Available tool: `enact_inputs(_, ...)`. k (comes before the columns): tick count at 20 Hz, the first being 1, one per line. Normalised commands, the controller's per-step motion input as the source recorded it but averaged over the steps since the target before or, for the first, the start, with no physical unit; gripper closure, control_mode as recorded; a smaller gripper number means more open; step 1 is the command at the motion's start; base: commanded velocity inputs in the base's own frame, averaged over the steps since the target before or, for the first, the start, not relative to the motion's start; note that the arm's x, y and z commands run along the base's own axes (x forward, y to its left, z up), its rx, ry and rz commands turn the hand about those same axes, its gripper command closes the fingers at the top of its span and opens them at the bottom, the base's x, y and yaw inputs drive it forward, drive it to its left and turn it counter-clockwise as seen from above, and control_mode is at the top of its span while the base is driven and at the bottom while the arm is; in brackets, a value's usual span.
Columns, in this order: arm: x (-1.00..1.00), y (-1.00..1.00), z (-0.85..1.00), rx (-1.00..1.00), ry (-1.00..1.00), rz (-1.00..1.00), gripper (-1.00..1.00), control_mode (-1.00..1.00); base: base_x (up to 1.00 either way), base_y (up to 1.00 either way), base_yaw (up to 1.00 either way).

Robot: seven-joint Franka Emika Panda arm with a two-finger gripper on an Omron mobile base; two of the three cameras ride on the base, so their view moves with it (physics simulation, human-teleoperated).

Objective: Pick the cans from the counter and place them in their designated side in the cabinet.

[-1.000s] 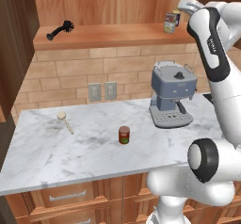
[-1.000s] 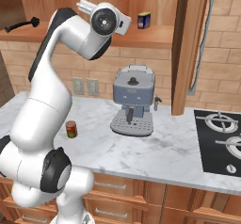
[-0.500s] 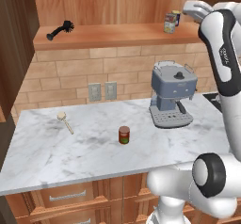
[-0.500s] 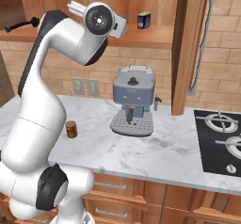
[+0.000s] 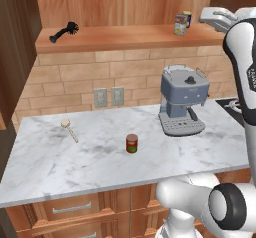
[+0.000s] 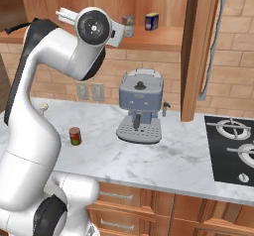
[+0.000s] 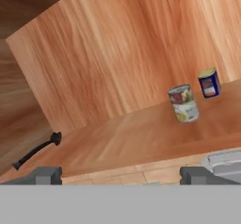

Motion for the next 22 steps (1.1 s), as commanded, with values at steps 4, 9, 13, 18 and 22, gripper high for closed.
enact_inputs(4,-0.46,0.15,-0.21,-0.04,0.0,0.03,-1.0,-1.0,0.0,0.0,0.0)
enact_inputs(9,-0.42,0.18,-0.26,-0.04,0.0,0.02,-1.0,-1.0,0.0,0.0,0.0)
enact_inputs(13,-0.38,0.15,-0.32,-0.03,0.0,0.02,-1.0,-1.0,0.0,0.0,0.0)
enact_inputs(18,-0.31,0.19,-0.33,-0.03,0.0,0.02,-1.0,-1.0,0.0,0.0,0.0)
enact_inputs(22,-0.08,0.31,-0.26,-0.01,0.07,0.01,-1.0,-1.0,0.0,0.0,0.0)
